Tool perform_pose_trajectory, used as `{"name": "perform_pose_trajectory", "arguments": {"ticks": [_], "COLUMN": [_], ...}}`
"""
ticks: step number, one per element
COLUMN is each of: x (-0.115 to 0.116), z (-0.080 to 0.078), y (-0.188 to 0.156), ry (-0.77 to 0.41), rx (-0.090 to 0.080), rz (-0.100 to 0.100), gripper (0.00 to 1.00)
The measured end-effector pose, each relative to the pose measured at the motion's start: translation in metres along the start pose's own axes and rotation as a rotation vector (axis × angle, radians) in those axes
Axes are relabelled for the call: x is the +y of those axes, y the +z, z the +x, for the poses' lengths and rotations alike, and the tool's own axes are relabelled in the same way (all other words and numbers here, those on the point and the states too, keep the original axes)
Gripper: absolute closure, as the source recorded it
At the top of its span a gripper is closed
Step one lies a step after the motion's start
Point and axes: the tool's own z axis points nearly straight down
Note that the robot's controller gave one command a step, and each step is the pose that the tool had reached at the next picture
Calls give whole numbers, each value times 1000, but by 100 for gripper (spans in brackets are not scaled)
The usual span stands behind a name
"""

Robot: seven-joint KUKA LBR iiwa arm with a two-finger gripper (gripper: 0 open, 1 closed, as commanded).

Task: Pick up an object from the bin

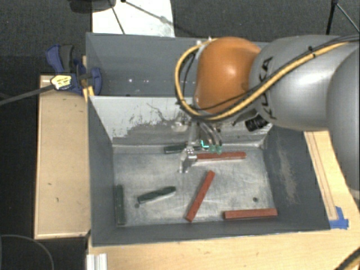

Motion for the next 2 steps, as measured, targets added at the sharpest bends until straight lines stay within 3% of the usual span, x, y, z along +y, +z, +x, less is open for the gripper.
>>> {"name": "perform_pose_trajectory", "arguments": {"ticks": [1, 2], "x": [-1, 2], "z": [-2, 23], "y": [-5, 106], "ry": [3, 35], "rx": [-8, -14], "rz": [-1, -4], "gripper": [0, 100]}}
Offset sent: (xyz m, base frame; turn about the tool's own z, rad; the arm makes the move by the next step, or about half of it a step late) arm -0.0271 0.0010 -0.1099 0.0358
